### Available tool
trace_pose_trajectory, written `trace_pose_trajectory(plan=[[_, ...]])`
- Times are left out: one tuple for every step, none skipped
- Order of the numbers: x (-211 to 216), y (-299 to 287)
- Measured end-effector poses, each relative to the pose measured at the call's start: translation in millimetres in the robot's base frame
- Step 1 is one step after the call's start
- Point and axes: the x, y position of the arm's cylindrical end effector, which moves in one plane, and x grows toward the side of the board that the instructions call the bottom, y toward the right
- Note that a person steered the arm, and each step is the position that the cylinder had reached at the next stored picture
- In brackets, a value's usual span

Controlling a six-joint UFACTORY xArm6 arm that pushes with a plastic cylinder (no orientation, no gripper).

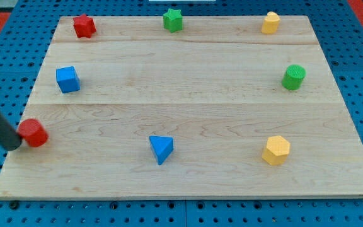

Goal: Push the blue cube into the red star

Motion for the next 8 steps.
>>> trace_pose_trajectory(plan=[[-26.8,23.0],[-33.2,21.4],[-8.2,33.4],[7.4,40.8],[-4.4,52.6],[-52.5,49.7],[-90.8,50.5],[-106.6,45.4]])
